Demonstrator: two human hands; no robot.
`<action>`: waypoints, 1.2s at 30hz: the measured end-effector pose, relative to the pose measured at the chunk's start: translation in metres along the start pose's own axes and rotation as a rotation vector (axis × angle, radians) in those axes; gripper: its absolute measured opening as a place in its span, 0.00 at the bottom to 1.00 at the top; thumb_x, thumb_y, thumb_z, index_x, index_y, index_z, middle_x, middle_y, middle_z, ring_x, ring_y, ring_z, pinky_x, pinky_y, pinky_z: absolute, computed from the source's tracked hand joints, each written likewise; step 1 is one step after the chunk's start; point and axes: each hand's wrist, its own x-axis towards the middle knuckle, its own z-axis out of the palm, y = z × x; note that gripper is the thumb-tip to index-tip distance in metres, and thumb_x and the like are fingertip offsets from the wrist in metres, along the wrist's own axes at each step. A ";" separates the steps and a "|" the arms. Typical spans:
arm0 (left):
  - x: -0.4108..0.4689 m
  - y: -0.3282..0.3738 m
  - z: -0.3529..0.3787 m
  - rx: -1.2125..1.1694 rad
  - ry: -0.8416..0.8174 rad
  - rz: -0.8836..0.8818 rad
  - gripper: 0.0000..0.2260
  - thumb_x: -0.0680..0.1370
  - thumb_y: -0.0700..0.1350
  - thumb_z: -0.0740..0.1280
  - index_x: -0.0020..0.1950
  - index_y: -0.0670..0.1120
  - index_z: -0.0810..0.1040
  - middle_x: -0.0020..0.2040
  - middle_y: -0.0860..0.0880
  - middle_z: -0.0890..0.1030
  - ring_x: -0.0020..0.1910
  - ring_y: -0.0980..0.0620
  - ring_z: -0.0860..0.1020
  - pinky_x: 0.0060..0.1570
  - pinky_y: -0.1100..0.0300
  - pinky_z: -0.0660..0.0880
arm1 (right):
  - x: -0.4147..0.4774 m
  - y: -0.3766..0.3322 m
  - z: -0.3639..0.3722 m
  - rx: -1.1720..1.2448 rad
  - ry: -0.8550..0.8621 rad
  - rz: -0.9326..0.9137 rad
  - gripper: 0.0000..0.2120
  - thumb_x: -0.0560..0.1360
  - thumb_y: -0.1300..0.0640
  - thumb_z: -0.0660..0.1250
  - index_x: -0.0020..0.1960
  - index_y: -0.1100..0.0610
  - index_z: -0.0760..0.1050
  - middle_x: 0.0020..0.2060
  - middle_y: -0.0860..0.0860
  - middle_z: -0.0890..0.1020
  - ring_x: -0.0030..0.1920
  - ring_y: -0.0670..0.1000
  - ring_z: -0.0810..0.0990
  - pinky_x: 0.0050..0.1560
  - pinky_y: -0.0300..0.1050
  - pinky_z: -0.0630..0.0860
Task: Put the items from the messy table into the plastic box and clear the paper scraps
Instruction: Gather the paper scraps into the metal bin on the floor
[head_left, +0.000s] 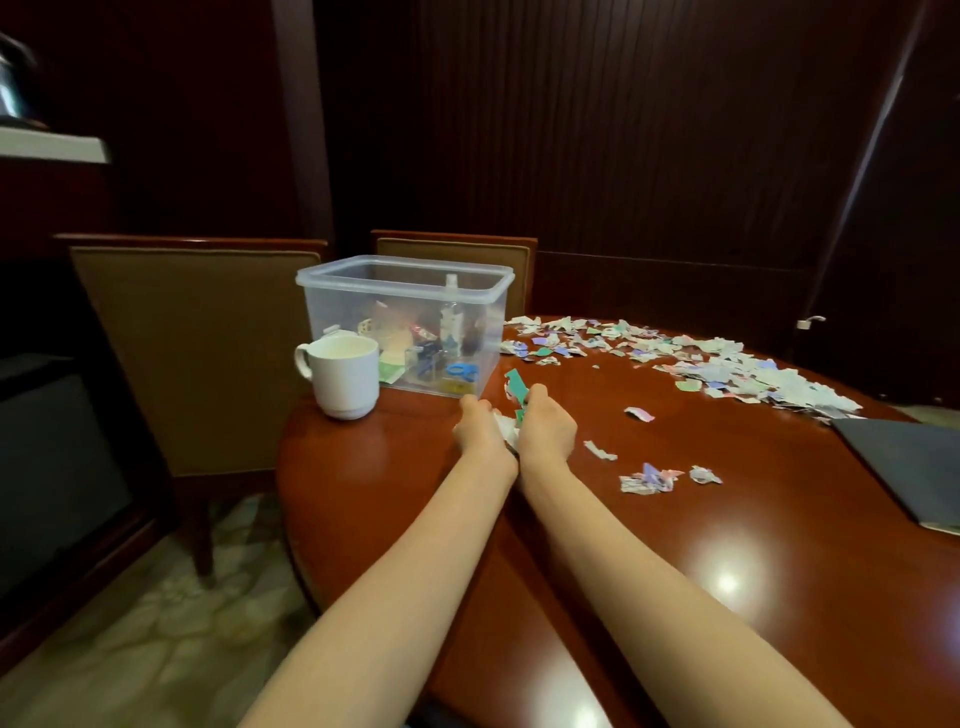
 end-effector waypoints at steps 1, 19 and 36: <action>0.005 0.006 -0.008 -0.041 -0.005 0.023 0.17 0.80 0.43 0.57 0.67 0.39 0.71 0.50 0.40 0.79 0.33 0.50 0.73 0.34 0.59 0.72 | -0.005 0.002 0.008 -0.011 -0.017 -0.011 0.17 0.79 0.54 0.57 0.31 0.53 0.68 0.31 0.48 0.73 0.34 0.46 0.71 0.40 0.44 0.69; -0.001 0.114 -0.165 -0.196 0.223 0.174 0.10 0.80 0.45 0.56 0.43 0.42 0.71 0.41 0.44 0.75 0.35 0.49 0.74 0.38 0.57 0.72 | -0.124 0.044 0.144 -0.183 -0.457 -0.134 0.11 0.78 0.54 0.56 0.43 0.55 0.75 0.41 0.50 0.79 0.43 0.49 0.76 0.42 0.43 0.70; 0.015 0.102 -0.346 -0.466 0.565 0.114 0.14 0.79 0.44 0.54 0.36 0.43 0.69 0.34 0.47 0.72 0.31 0.51 0.72 0.32 0.61 0.68 | -0.216 0.183 0.212 -0.491 -0.779 0.139 0.14 0.76 0.57 0.59 0.32 0.53 0.72 0.36 0.51 0.77 0.42 0.50 0.75 0.43 0.45 0.69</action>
